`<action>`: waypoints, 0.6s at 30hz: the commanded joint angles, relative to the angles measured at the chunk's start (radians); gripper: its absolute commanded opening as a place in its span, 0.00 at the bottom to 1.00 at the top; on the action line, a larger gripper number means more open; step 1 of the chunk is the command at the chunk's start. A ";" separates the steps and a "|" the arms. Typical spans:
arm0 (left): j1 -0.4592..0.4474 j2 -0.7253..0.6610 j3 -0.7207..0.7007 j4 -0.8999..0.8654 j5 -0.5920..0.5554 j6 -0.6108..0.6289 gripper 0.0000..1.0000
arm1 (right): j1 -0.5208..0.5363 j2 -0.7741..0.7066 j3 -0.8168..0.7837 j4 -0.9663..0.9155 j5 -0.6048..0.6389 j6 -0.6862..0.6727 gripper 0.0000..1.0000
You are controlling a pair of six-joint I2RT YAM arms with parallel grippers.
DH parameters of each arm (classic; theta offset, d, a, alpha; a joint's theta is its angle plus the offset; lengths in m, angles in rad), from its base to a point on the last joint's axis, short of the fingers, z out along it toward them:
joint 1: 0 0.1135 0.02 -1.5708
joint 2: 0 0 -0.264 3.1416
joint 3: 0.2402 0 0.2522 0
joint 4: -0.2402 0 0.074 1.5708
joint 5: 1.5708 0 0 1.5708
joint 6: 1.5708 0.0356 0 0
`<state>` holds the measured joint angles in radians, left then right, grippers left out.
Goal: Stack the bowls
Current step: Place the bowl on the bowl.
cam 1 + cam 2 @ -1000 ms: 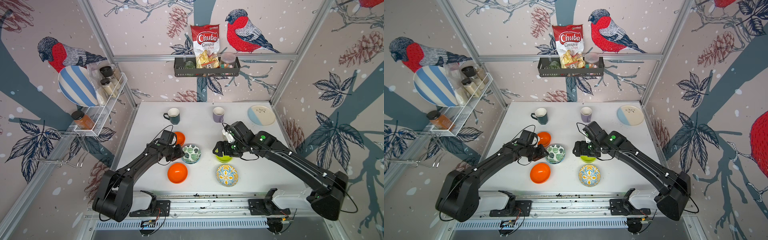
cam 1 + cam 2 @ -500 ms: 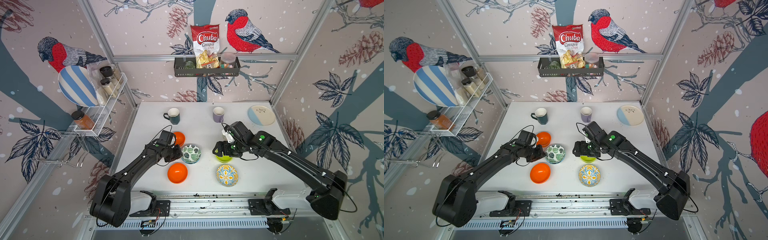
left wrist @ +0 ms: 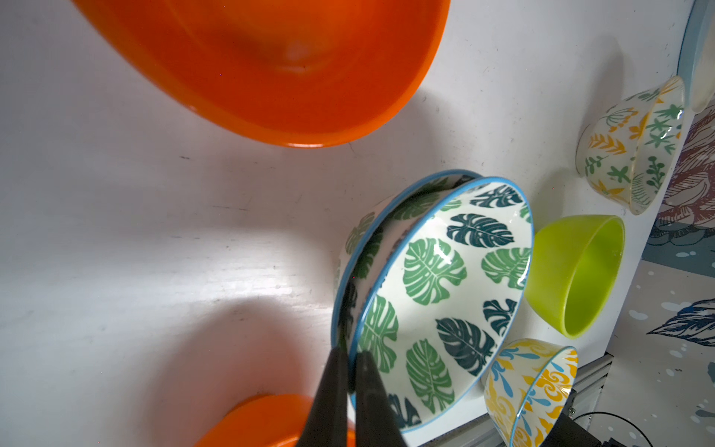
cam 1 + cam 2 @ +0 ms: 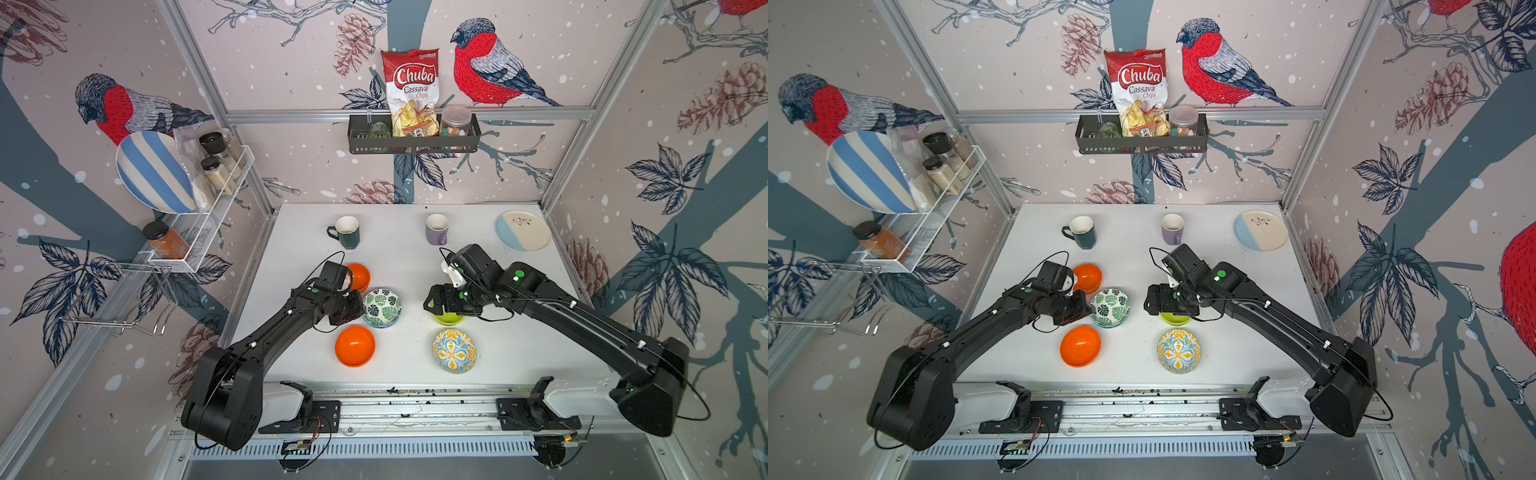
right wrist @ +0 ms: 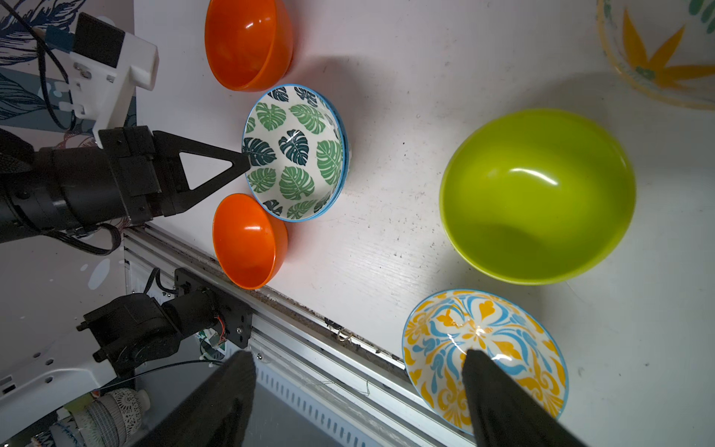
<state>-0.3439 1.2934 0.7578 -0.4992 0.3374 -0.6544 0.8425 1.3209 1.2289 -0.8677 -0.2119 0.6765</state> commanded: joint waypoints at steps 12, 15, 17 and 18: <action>0.010 0.005 0.002 0.002 0.040 -0.012 0.03 | 0.009 0.003 -0.014 0.028 0.000 -0.004 0.86; 0.012 0.000 0.010 -0.007 0.049 -0.010 0.03 | 0.010 0.004 -0.015 0.031 0.002 -0.003 0.86; 0.013 0.001 0.013 -0.012 0.066 -0.010 0.04 | 0.012 0.004 -0.018 0.032 0.000 0.001 0.86; 0.013 0.001 0.013 -0.012 0.071 -0.010 0.05 | 0.012 0.004 -0.019 0.033 -0.001 0.002 0.85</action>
<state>-0.3355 1.2980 0.7628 -0.4988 0.3740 -0.6582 0.8509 1.3231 1.2121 -0.8612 -0.2119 0.6792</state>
